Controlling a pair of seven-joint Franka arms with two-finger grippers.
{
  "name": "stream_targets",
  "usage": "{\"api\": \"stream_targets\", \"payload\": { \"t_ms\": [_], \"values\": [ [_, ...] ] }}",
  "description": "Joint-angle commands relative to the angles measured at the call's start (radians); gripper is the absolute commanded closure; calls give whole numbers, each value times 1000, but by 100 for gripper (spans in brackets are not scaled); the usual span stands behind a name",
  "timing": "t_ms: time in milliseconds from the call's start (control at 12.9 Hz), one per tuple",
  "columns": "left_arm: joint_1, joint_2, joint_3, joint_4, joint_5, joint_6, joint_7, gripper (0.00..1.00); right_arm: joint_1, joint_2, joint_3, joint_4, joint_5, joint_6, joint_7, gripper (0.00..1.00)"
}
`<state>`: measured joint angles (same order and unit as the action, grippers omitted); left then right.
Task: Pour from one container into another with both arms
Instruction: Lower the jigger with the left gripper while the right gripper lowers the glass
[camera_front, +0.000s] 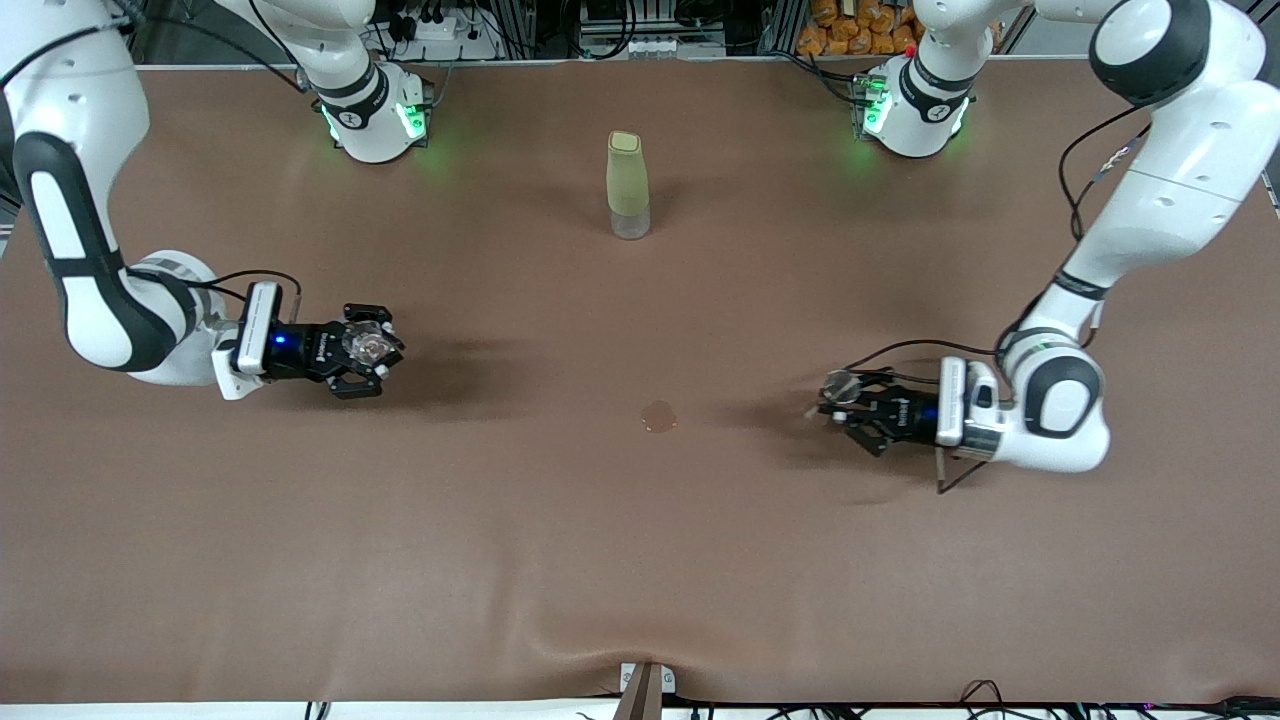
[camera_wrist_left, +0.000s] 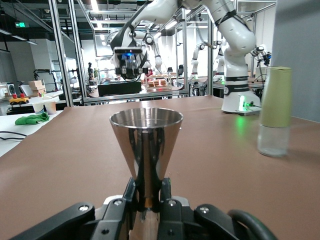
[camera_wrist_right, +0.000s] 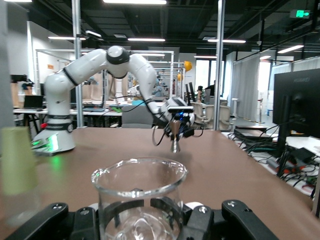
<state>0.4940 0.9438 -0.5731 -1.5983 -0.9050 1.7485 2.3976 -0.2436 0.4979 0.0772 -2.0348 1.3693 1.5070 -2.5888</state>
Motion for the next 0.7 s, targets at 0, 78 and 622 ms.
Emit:
{"api": "stream_targets", "payload": {
  "t_ms": [0,78,622],
  "values": [
    [104,-17,-7,-15,64,-52,-17,100,-13,112,-43,13,-38,-50,-111,100],
    [142,-17,-5,-14,78,-60,-17,100,-11,151,-63,13,-39,-51,-144,100],
    [213,-4,168,51,101,-141,-6,100,-8,280,-128,13,-38,2,-264,100]
  ]
}}
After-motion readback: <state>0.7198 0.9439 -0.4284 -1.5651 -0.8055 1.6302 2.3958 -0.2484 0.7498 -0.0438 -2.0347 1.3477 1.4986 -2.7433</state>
